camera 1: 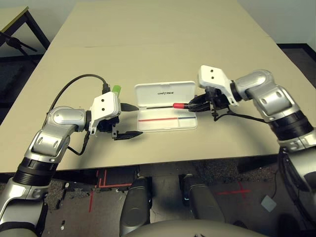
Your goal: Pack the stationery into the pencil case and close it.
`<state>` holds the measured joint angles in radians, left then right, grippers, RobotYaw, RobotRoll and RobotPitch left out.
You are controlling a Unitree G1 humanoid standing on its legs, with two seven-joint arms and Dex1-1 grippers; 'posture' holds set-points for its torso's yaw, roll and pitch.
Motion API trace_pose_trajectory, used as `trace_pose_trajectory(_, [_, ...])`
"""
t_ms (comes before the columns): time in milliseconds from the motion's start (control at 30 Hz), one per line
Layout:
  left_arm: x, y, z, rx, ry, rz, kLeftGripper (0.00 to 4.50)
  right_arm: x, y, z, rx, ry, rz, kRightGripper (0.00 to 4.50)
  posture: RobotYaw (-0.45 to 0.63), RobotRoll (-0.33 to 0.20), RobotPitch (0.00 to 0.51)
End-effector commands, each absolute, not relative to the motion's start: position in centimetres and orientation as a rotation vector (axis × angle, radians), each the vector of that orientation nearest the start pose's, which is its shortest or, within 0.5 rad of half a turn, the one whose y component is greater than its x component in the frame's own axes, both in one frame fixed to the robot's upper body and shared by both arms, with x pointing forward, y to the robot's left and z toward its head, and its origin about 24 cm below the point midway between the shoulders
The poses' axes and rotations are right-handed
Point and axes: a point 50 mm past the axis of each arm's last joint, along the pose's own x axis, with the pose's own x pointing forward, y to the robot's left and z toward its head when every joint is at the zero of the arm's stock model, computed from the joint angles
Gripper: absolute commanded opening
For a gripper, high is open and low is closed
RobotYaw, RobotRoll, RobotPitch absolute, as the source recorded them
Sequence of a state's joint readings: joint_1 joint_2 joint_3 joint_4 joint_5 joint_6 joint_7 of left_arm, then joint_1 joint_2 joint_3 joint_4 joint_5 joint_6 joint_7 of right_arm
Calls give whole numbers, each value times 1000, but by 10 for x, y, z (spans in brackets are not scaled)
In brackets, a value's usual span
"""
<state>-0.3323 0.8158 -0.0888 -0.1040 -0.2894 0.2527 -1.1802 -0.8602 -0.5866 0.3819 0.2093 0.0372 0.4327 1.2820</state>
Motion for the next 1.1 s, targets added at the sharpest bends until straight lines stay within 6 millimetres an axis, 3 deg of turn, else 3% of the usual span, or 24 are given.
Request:
trace_pose_trajectory(33, [266,208,147,566,221,-1191,4500,336,-116,175,-773,315,1330,543,120,0,108])
trace_pose_trajectory(733, [267,213,141,490,264,-1133,4500,331,-69,141,-884,184,1394,543,116,0,118])
trace_pose_trajectory(1067, [272,221,143,463,221,-1051,4500,329,-72,141,-750,233,1419,4281,110,0,123])
trace_pose_trajectory(1100, [273,222,144,450,214,-1037,4500,329,-74,144,-724,238,1430,4480,109,0,124])
